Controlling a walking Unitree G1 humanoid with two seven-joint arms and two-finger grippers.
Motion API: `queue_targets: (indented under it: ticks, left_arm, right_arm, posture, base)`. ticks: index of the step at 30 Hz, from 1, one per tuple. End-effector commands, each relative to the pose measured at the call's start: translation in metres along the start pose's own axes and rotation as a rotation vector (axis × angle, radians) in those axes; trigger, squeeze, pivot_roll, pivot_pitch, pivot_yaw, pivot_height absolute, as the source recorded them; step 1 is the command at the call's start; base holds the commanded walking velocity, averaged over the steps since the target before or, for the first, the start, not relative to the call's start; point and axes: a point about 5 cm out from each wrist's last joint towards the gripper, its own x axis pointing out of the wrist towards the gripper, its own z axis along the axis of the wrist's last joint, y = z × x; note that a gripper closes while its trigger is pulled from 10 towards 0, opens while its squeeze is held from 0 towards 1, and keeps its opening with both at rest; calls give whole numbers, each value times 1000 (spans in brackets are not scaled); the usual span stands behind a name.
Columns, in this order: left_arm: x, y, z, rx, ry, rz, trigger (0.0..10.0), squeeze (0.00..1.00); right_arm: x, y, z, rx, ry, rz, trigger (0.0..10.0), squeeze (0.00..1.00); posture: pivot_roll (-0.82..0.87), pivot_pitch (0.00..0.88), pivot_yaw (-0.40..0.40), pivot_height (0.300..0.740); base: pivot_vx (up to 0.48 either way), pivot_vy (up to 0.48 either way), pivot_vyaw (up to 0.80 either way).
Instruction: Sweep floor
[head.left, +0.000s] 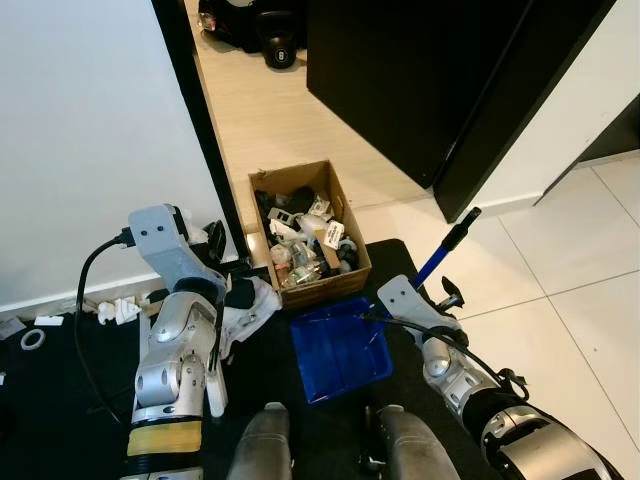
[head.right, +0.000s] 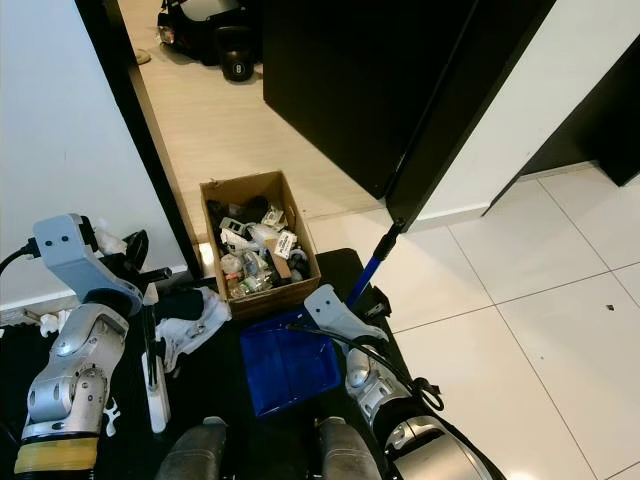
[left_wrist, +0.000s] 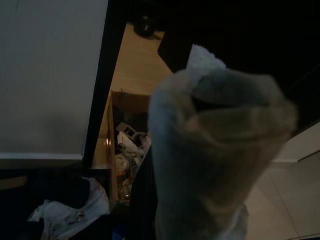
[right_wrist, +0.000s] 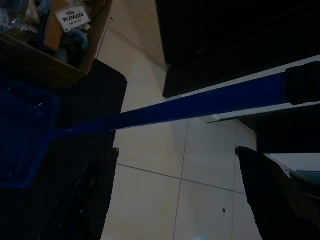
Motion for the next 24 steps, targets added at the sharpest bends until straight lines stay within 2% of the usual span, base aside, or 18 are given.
queue_targets:
  ticks: [1,24]
  left_arm:
    - [-3,-2,2,2,-16,3,10000,0]
    - [-3,-1,3,2,-22,9,10000,0]
  right_arm:
    - [-3,1,-10,-8,33,12,10000,0]
    - [-3,1,-10,-8,31,10,10000,0]
  posture:
    - [110,189,-72,740]
    - [104,204,-63,740]
  base:
    - [0,0,0]
    - [0,0,0]
